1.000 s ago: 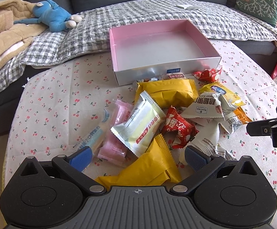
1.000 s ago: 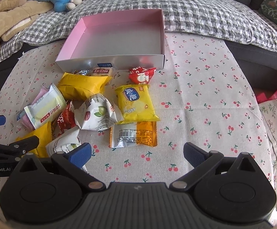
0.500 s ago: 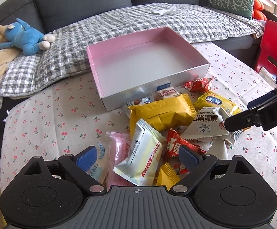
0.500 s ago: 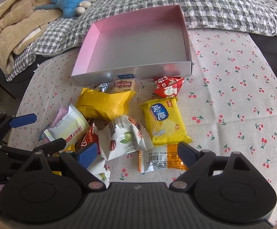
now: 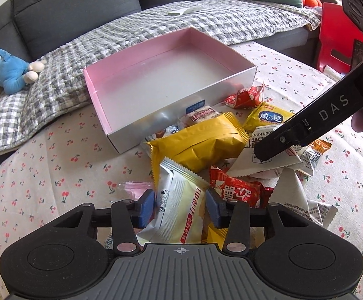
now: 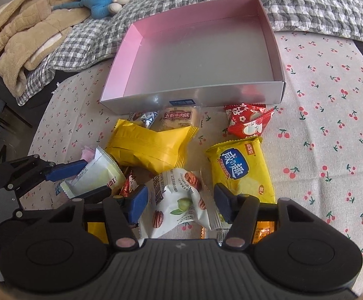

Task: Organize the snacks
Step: 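Grasp the white wafer packet with left tool while right tool grasps the white-green nut packet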

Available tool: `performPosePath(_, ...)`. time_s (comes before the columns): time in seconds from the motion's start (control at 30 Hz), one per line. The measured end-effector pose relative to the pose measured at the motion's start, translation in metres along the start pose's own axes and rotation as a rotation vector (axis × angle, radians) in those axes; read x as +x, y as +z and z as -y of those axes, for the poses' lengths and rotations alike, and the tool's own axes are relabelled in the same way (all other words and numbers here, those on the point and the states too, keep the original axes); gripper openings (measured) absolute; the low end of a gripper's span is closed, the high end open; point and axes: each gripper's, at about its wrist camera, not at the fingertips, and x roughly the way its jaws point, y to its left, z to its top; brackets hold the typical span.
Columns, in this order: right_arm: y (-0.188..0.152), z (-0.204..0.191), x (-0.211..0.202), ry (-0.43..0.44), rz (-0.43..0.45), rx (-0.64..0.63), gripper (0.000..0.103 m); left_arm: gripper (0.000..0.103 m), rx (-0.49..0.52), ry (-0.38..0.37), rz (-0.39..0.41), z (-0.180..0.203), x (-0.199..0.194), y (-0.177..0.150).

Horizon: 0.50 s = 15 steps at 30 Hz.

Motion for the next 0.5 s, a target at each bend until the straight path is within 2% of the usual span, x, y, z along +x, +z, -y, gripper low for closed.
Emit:
performPosePath(0.27, -0.003, -0.006, 0.011, 0.015, -0.040, -0.020, 0.055, 0.044, 0.009, -0.019, -0.068, 0.006, 0.016, -0.009)
performPosePath(0.37, -0.003, -0.005, 0.010, 0.031, -0.042, -0.022, 0.048, 0.043, -0.022, -0.028, -0.074, 0.004, 0.017, -0.011)
performPosePath(0.5, -0.005, -0.007, 0.008, 0.030, -0.036, -0.029, 0.044, 0.039, -0.062, -0.041, -0.071, 0.002, 0.015, -0.012)
